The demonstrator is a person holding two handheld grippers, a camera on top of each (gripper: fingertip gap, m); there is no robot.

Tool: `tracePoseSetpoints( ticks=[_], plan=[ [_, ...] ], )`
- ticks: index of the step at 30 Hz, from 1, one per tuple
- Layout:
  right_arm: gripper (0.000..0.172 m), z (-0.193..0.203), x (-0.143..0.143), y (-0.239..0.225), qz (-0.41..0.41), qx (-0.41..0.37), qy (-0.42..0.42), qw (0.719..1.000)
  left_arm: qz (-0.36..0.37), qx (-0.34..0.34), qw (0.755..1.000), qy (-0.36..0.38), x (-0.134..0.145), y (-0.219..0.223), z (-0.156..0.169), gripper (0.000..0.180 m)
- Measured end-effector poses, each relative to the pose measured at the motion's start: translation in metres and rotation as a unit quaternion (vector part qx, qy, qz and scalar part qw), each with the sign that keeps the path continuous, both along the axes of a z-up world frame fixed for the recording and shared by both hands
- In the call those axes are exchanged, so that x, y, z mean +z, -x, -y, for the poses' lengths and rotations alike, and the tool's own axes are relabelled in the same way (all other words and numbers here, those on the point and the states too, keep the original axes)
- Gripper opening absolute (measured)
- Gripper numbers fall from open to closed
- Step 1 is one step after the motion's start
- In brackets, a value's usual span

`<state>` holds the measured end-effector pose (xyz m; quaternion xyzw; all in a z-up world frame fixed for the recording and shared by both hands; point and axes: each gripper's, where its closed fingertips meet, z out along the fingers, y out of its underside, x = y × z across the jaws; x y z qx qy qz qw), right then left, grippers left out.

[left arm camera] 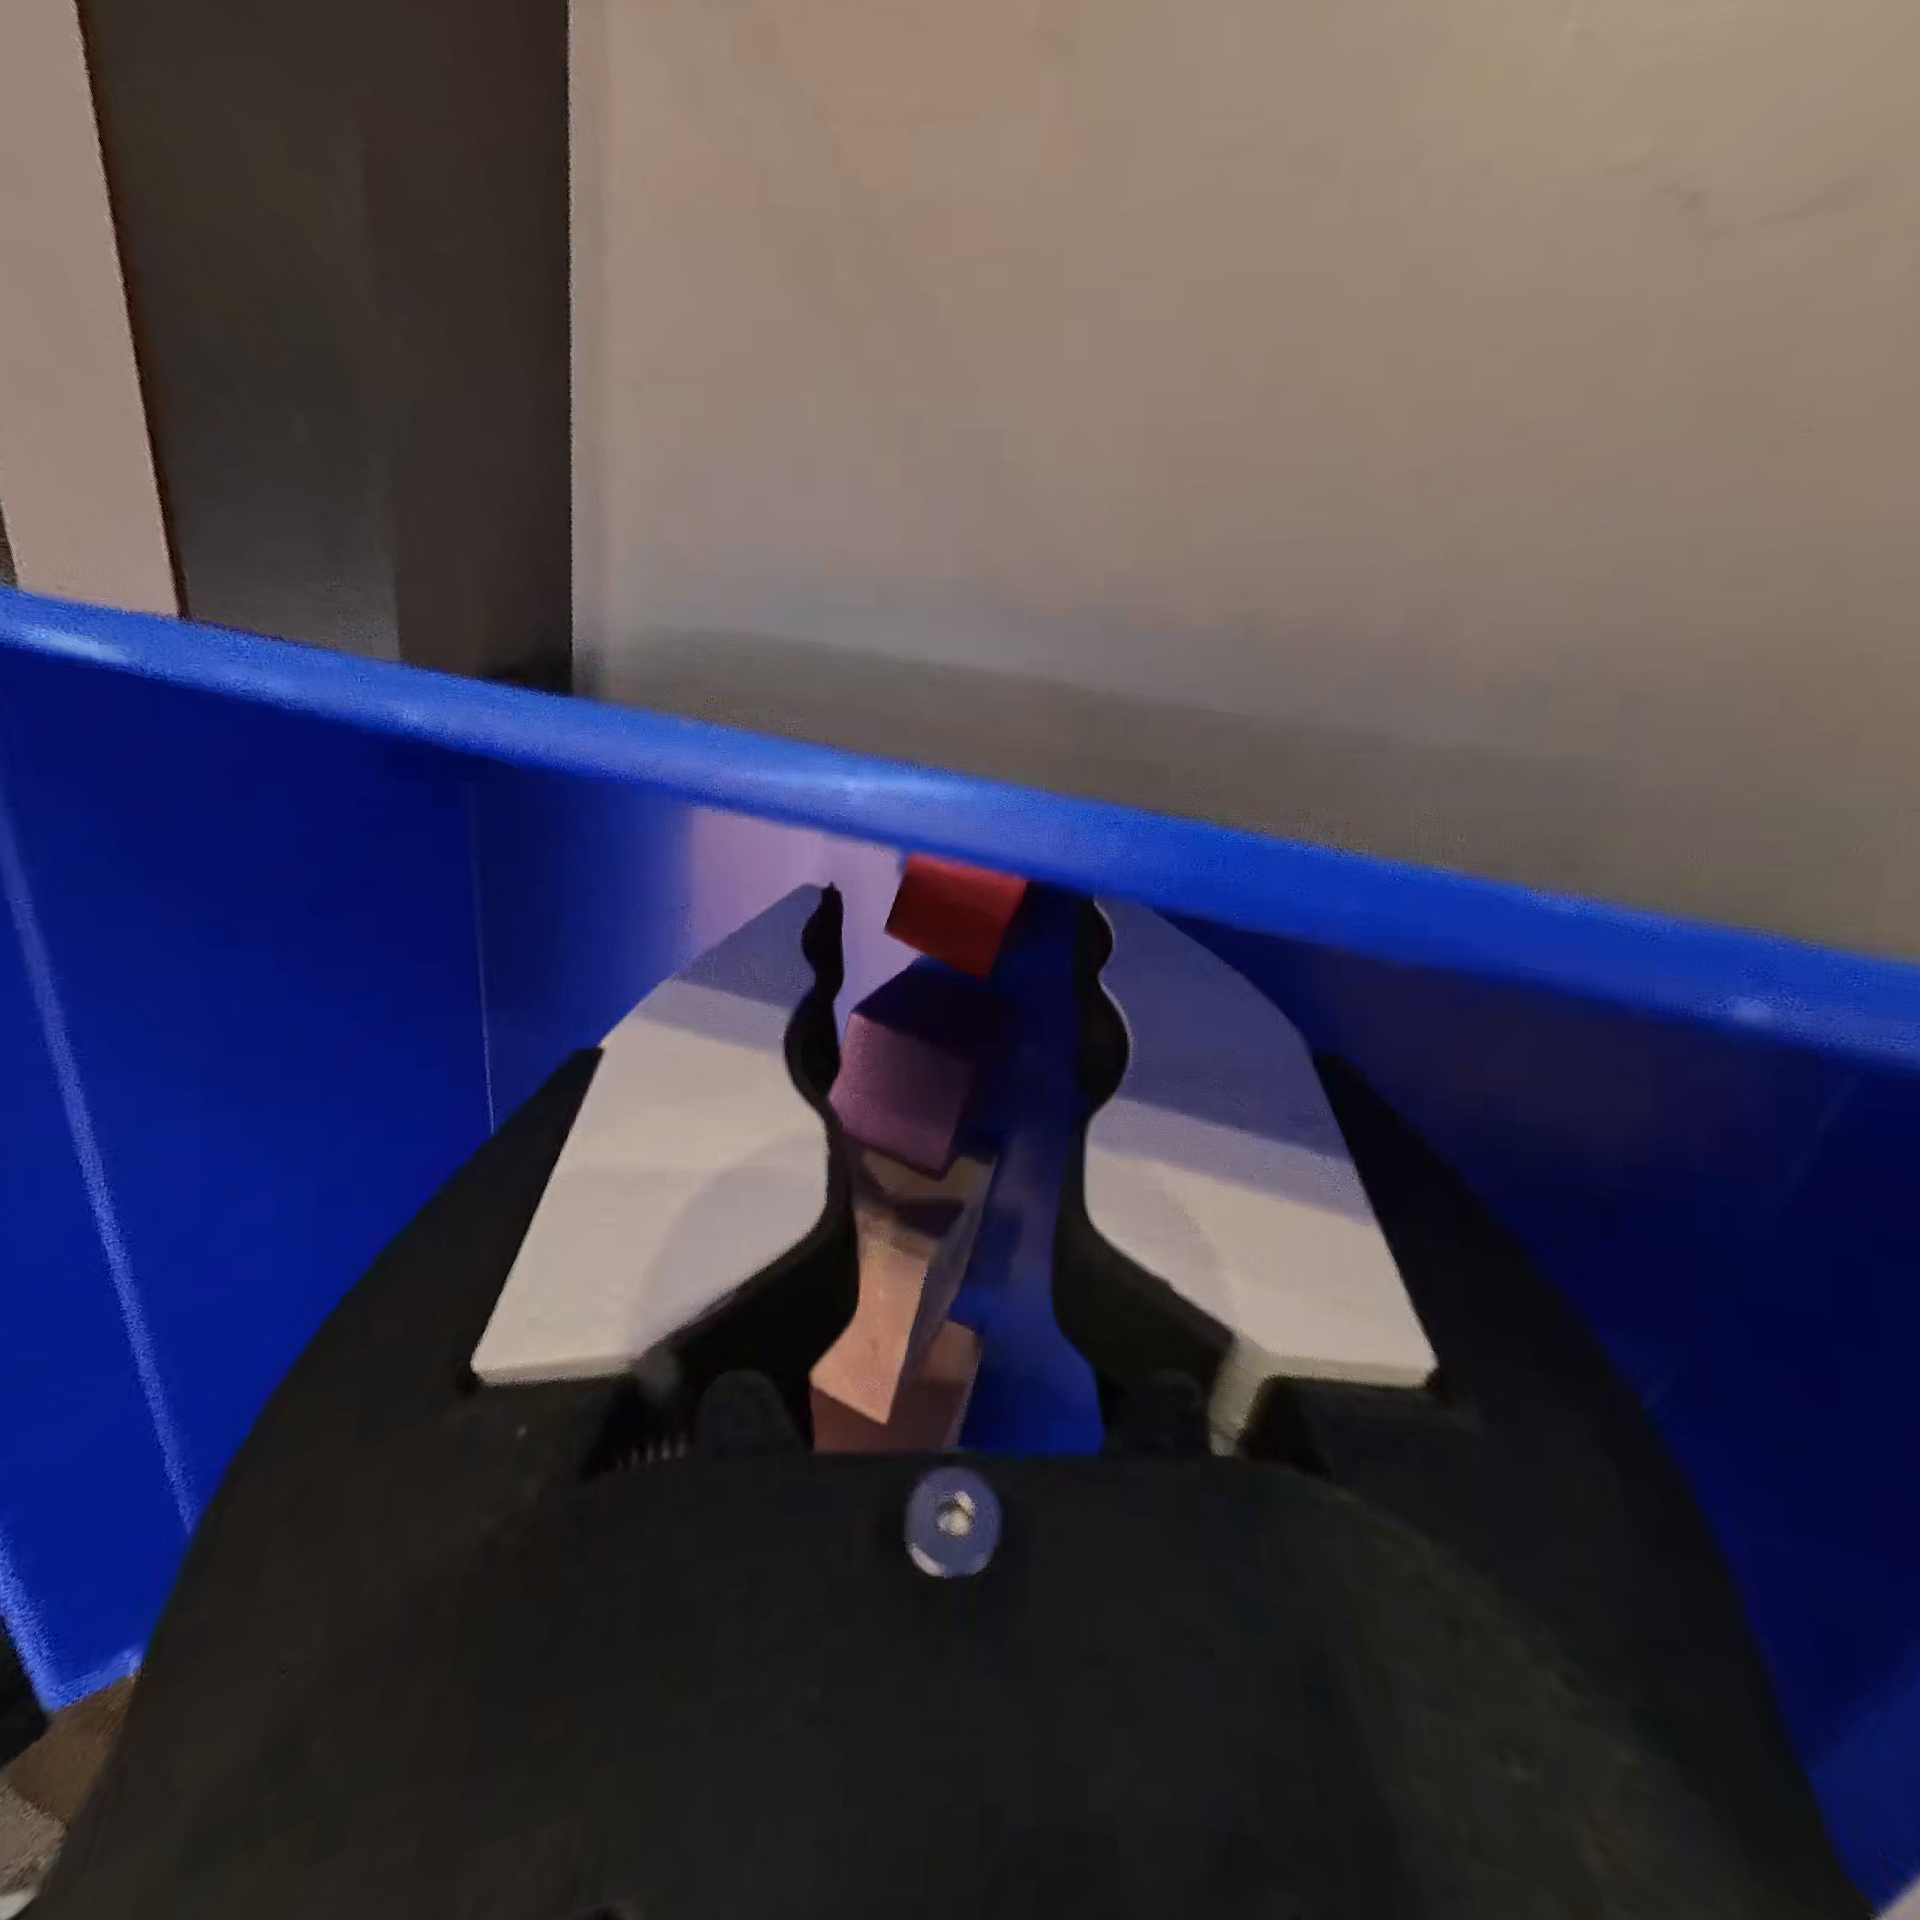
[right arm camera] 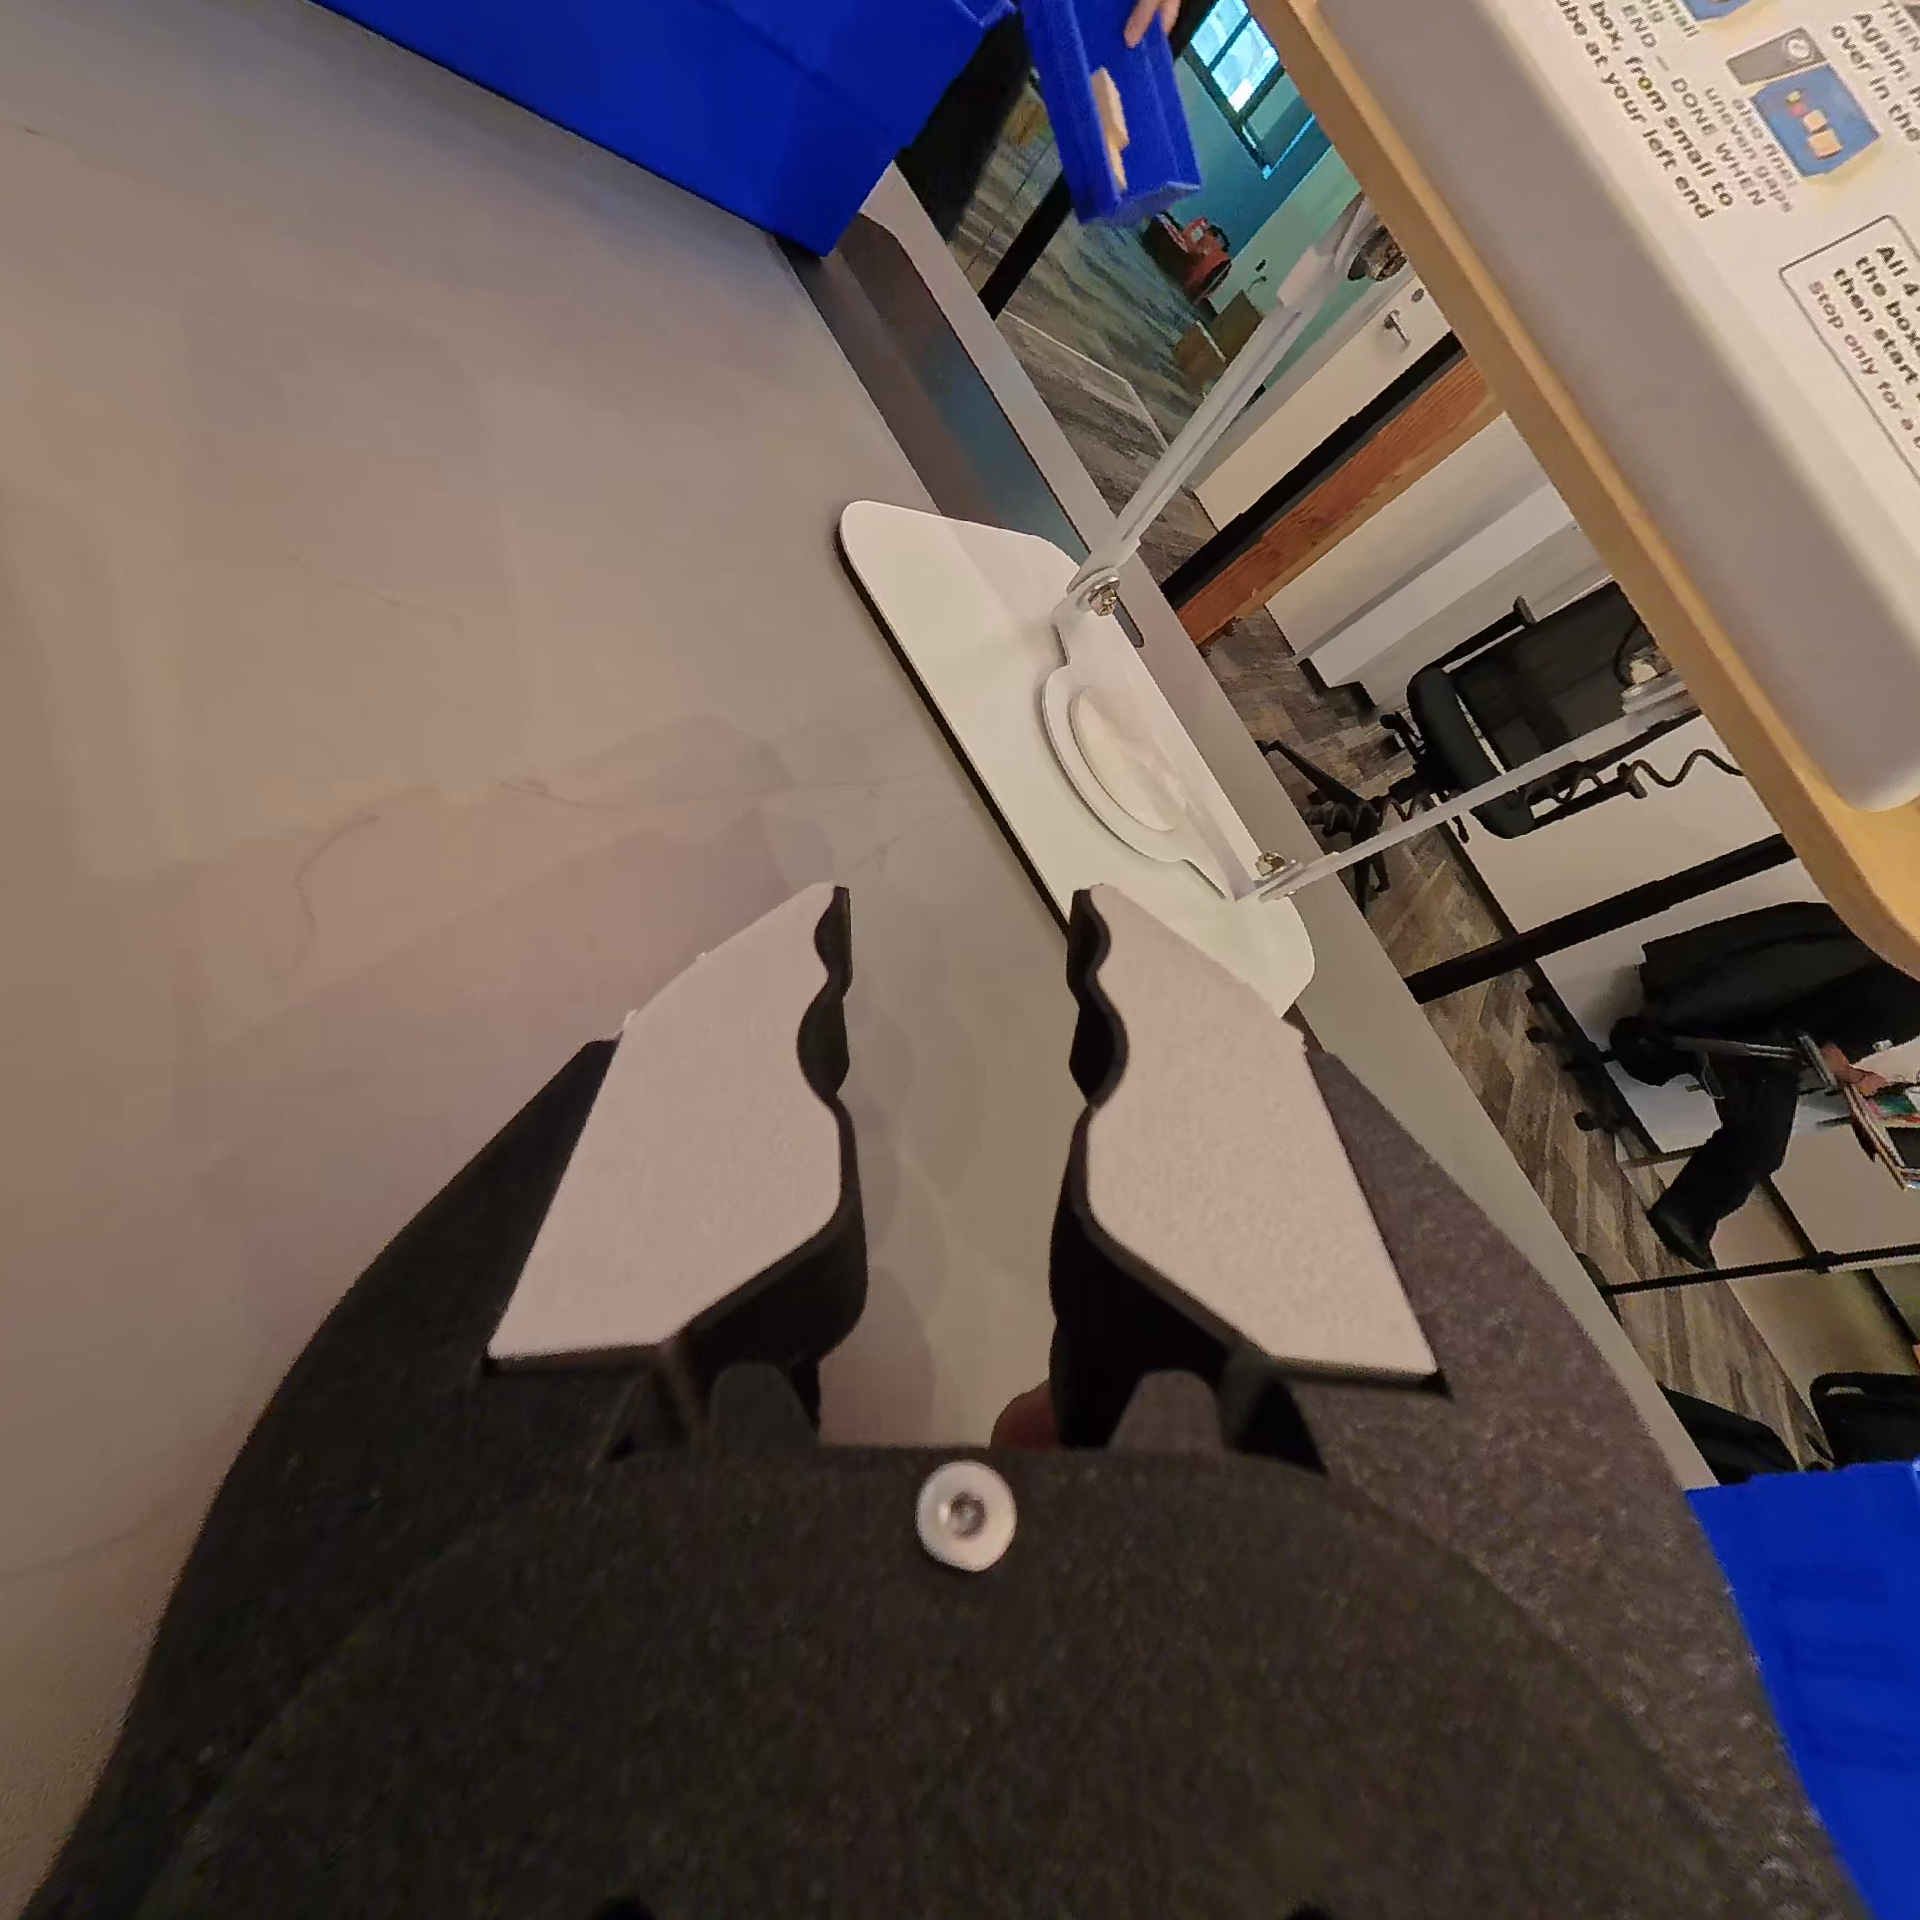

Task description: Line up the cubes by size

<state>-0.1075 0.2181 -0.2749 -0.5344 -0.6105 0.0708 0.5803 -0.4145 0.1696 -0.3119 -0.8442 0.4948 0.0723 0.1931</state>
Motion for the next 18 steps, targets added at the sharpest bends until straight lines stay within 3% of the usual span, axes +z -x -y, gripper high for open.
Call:
tracePoseSetpoints(
  ticks=[5,12,15,18],
  plan=[
    [0.039,0.0,0.001,0.0,-0.002,0.001,0.0,1.0,-0.001,0.0,1.0,0.004,-0.004,-0.002,-0.002,0.028],
    [0.039,0.0,0.0,0.0,-0.001,0.001,-0.001,1.0,0.011,0.001,1.0,-0.008,0.003,-0.001,-0.002,0.023],
    [0.04,0.0,0.003,-0.001,-0.011,-0.001,0.001,1.0,0.036,0.007,0.999,-0.037,0.023,0.0,0.0,0.023],
    [0.041,-0.002,0.008,-0.002,-0.029,-0.002,0.006,1.0,0.082,0.012,0.992,-0.096,0.061,-0.002,0.005,0.022]
  ],
)
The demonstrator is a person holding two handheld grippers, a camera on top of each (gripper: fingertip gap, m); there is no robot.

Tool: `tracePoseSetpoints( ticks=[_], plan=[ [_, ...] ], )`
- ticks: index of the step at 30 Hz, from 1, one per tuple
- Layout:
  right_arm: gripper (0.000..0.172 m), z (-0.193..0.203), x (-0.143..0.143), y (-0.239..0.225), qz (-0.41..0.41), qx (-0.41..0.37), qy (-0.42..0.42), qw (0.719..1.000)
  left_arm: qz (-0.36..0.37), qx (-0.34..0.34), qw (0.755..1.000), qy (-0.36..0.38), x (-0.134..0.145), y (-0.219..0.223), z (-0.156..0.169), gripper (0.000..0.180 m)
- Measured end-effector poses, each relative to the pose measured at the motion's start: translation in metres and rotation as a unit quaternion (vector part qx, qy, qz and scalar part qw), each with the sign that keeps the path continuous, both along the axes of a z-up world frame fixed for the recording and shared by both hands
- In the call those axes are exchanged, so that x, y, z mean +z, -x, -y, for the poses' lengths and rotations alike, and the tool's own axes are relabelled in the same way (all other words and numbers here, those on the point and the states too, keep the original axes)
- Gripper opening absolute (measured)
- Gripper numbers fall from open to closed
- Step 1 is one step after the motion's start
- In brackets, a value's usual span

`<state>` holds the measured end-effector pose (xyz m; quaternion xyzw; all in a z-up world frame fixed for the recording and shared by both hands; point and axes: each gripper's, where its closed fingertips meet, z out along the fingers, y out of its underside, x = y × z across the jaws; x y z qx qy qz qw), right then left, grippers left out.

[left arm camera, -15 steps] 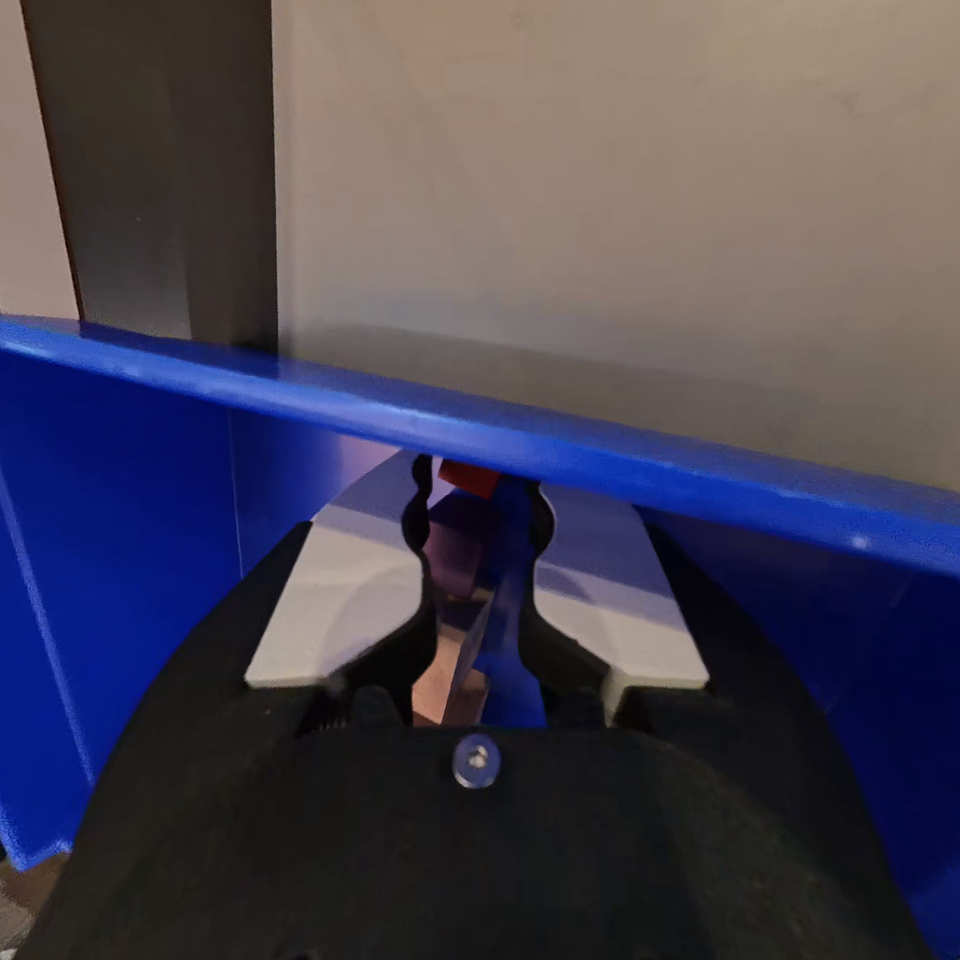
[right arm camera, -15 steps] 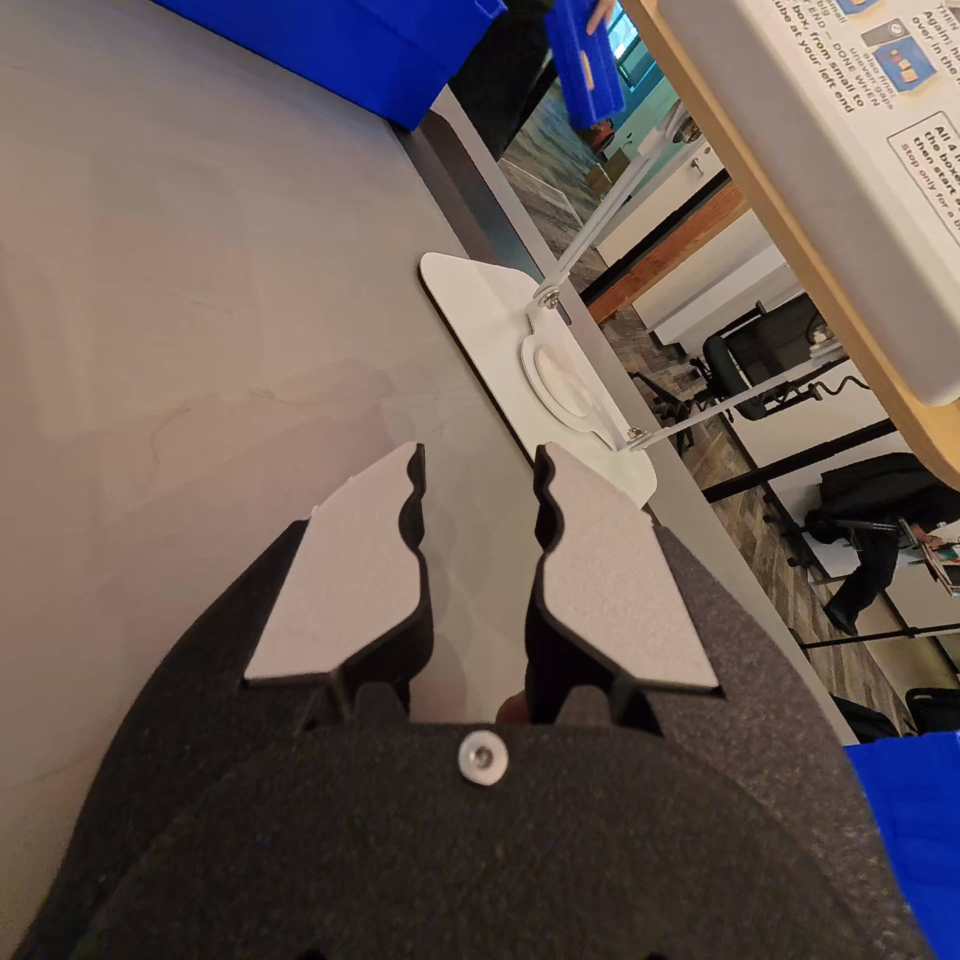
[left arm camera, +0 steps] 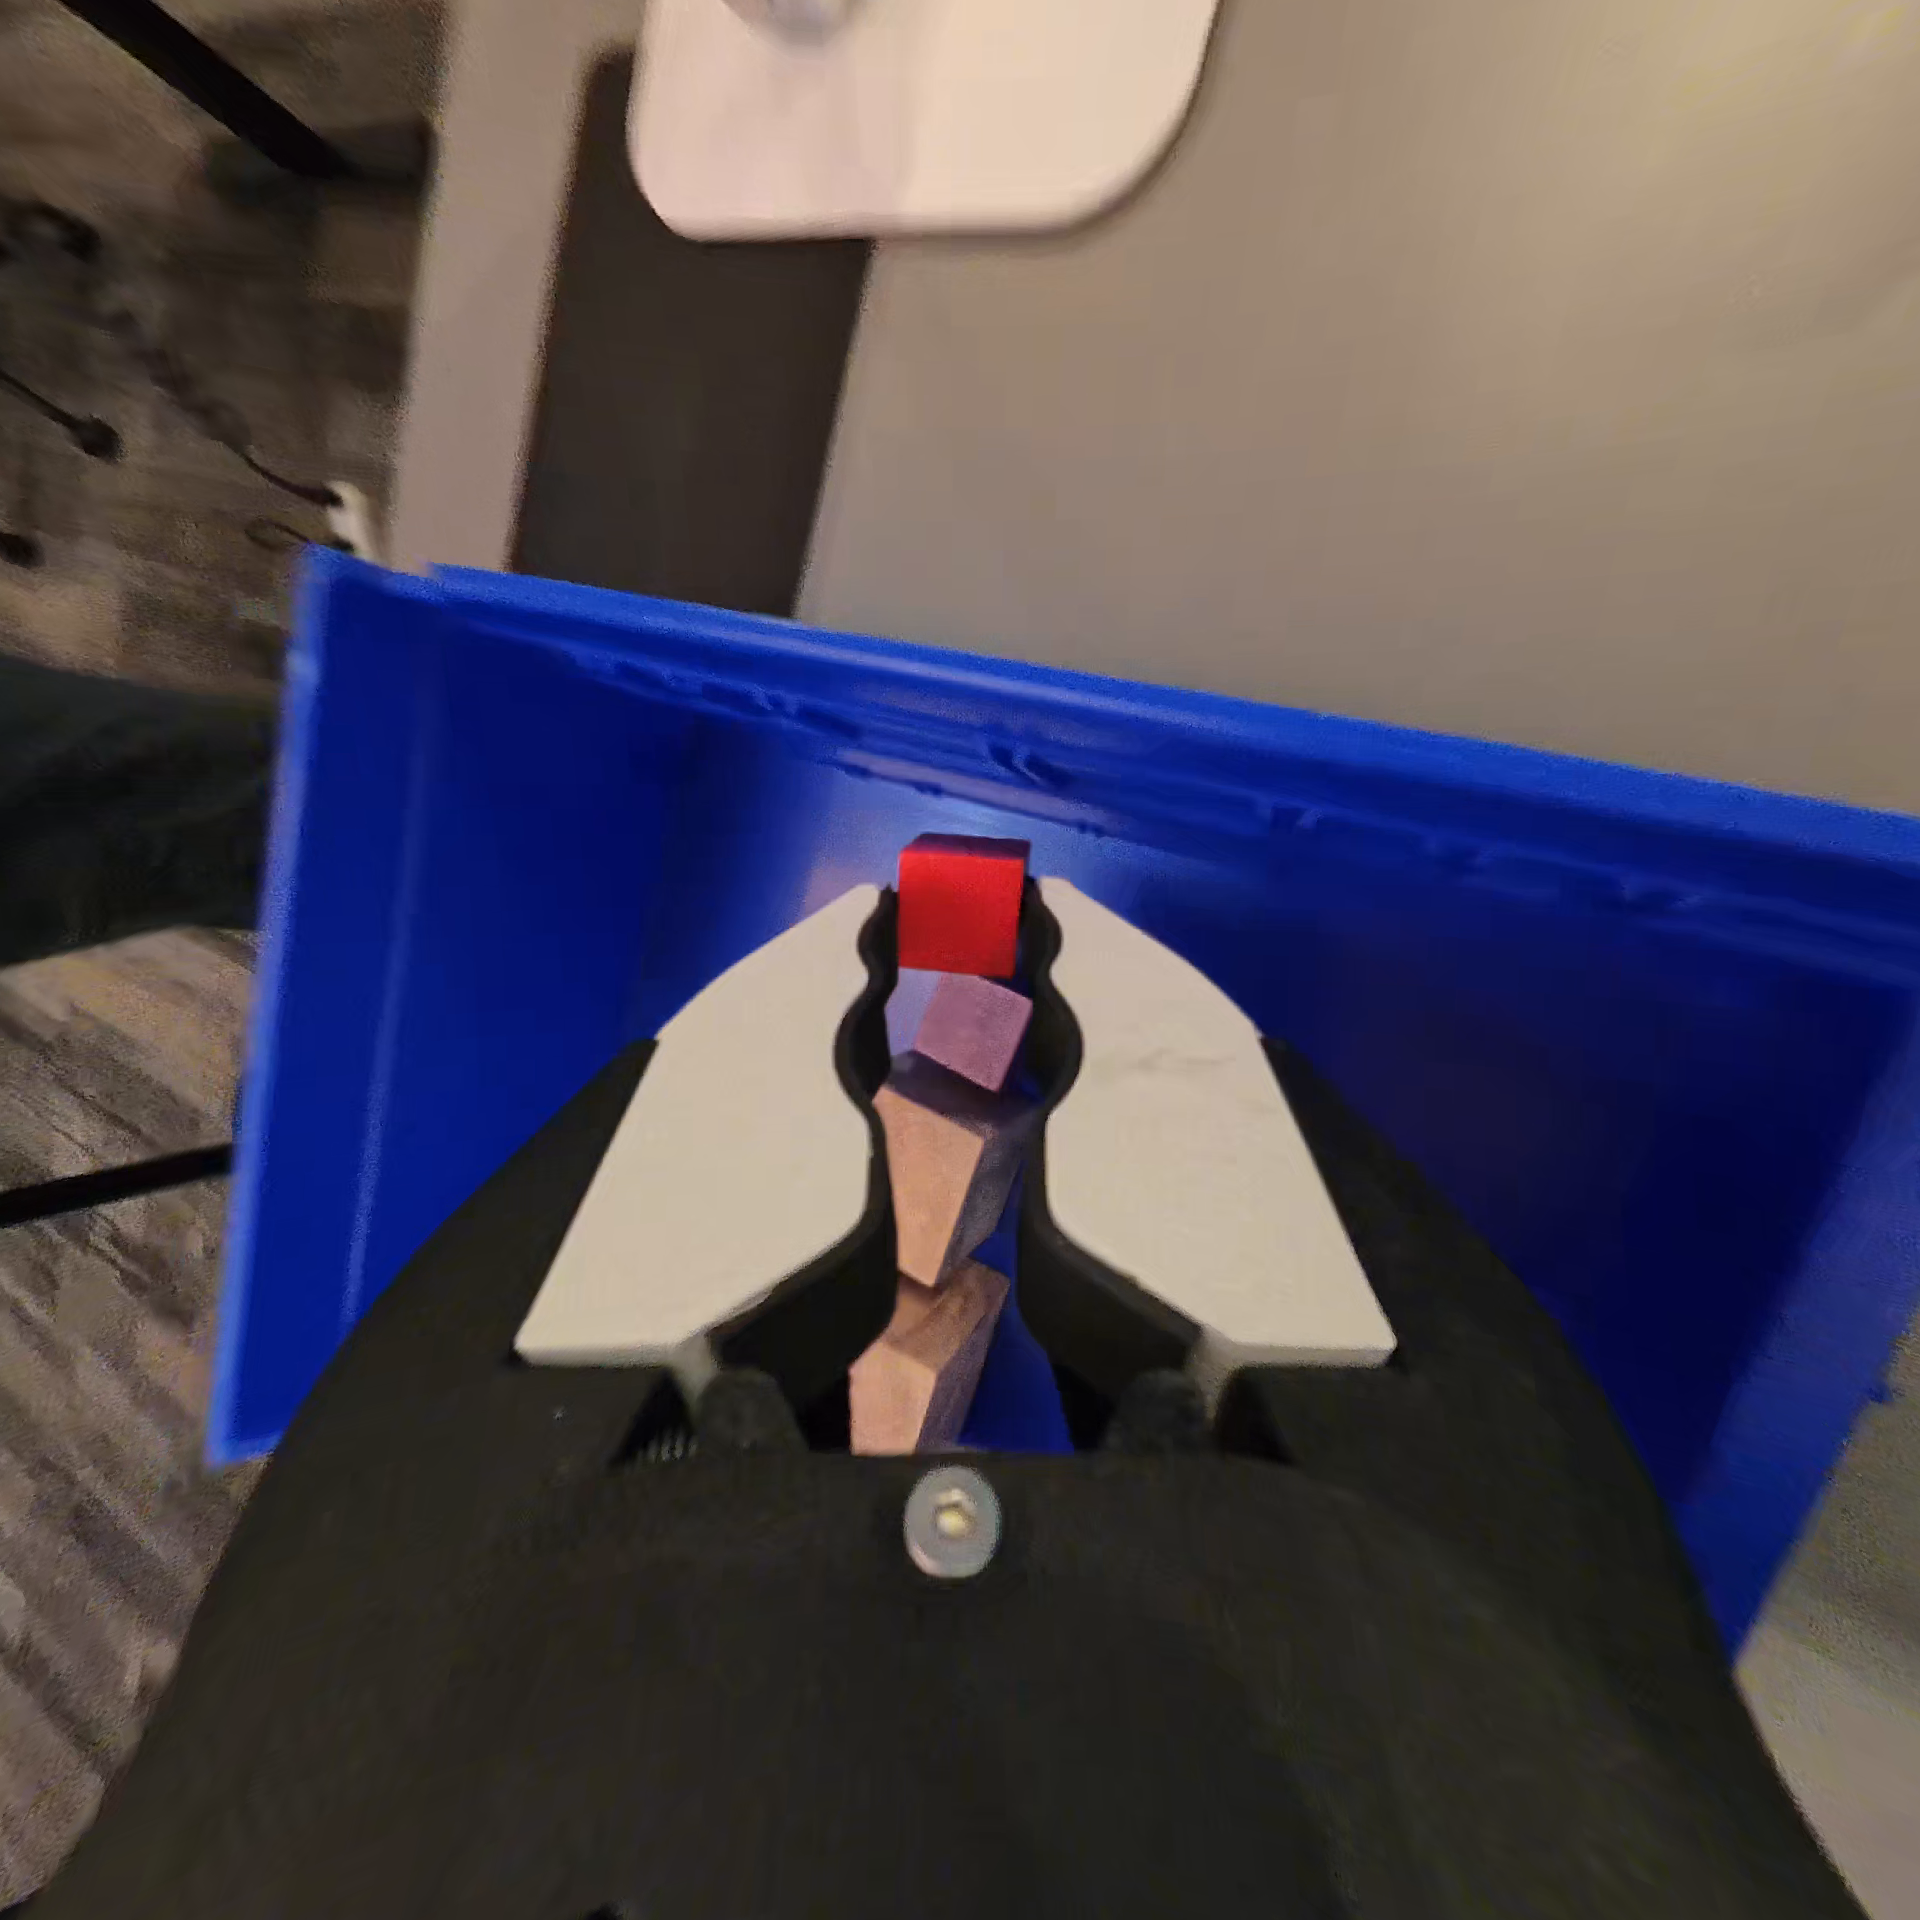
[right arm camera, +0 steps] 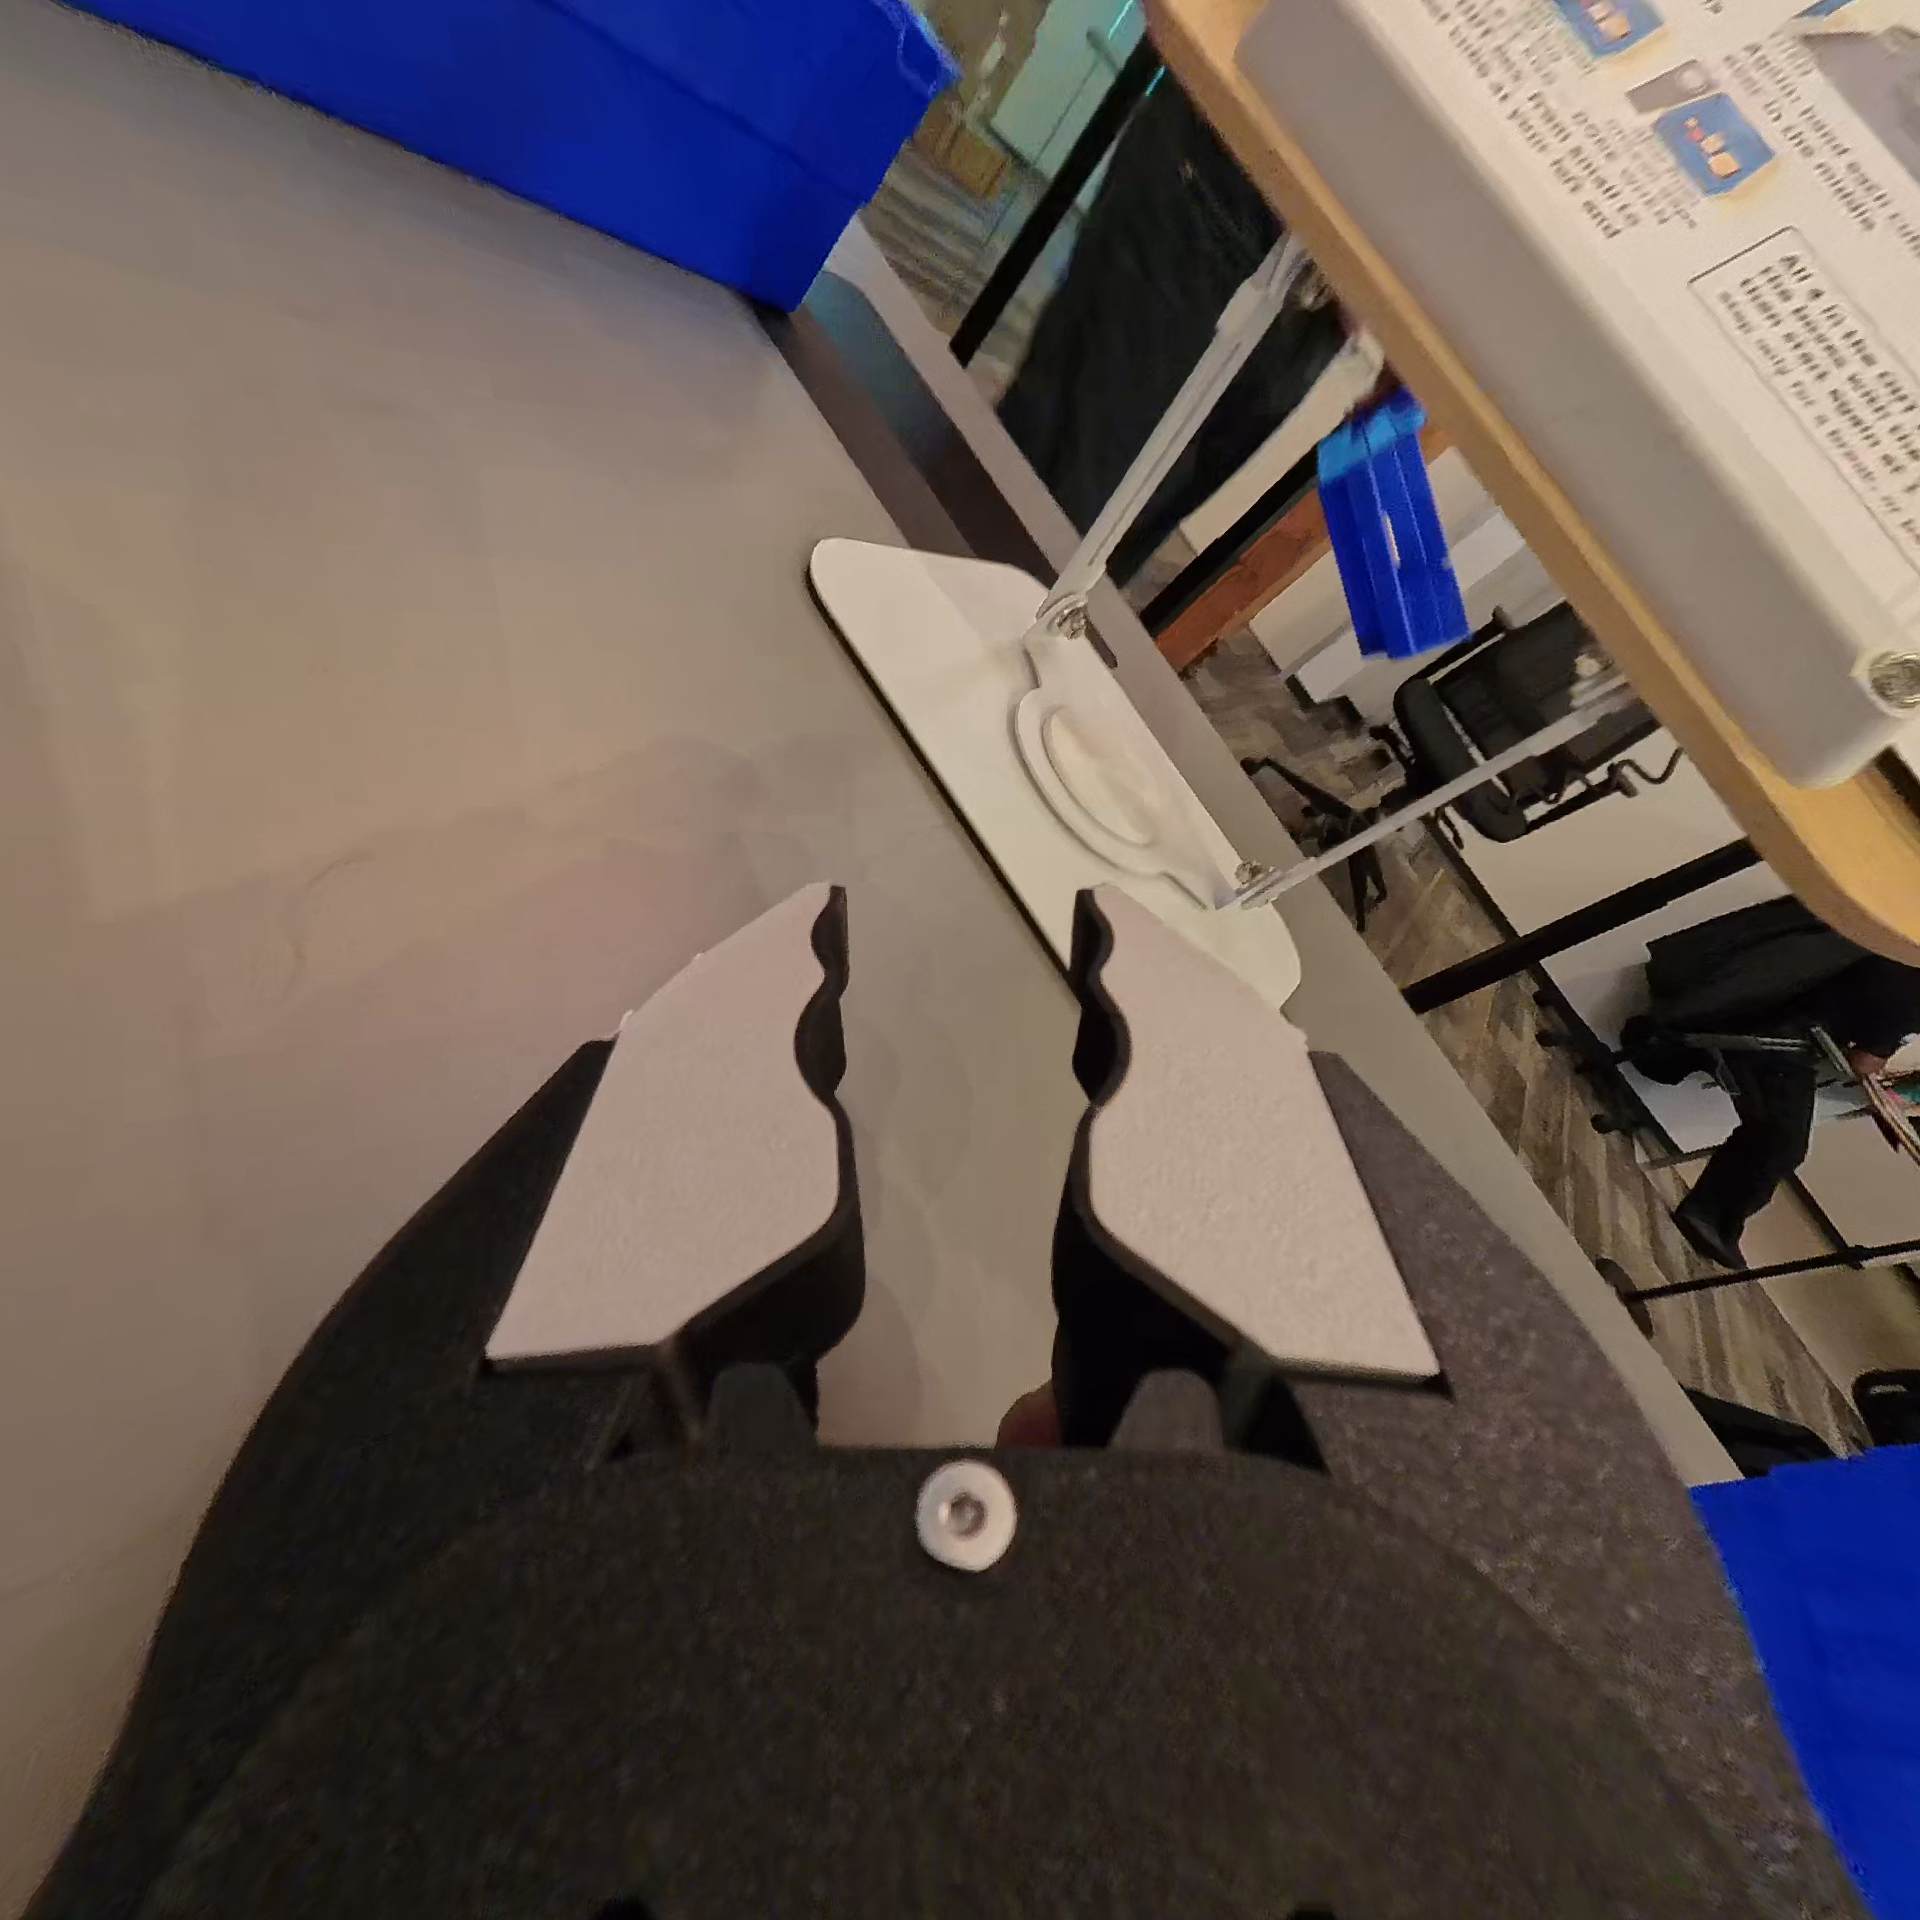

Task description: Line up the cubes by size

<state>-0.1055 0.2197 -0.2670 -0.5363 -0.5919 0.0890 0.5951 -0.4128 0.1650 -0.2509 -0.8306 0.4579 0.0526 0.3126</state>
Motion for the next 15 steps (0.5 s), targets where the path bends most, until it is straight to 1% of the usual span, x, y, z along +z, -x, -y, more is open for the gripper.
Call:
tracePoseSetpoints(
  ticks=[2,4,6,9,12,15],
  plan=[
    [0.04,0.0,0.01,0.001,-0.031,0.005,0.002,0.999,0.041,-0.006,0.998,-0.054,0.034,-0.008,0.006,0.022],
    [0.039,0.007,0.027,0.006,-0.072,0.027,0.019,0.997,0.08,-0.027,0.991,-0.108,0.07,-0.025,0.015,0.022],
    [0.039,0.021,0.054,0.014,-0.104,0.068,0.019,0.992,0.111,-0.061,0.979,-0.157,0.102,-0.051,0.026,0.022],
    [0.039,0.052,0.1,0.036,-0.131,0.153,0.026,0.979,0.153,-0.121,0.956,-0.22,0.146,-0.098,0.044,0.021],
    [0.039,0.084,0.154,0.057,-0.164,0.241,0.028,0.956,0.2,-0.183,0.926,-0.264,0.179,-0.149,0.062,0.022],
    [0.039,0.111,0.198,0.067,-0.189,0.319,0.015,0.929,0.221,-0.223,0.904,-0.29,0.198,-0.191,0.07,0.022]
  ],
)
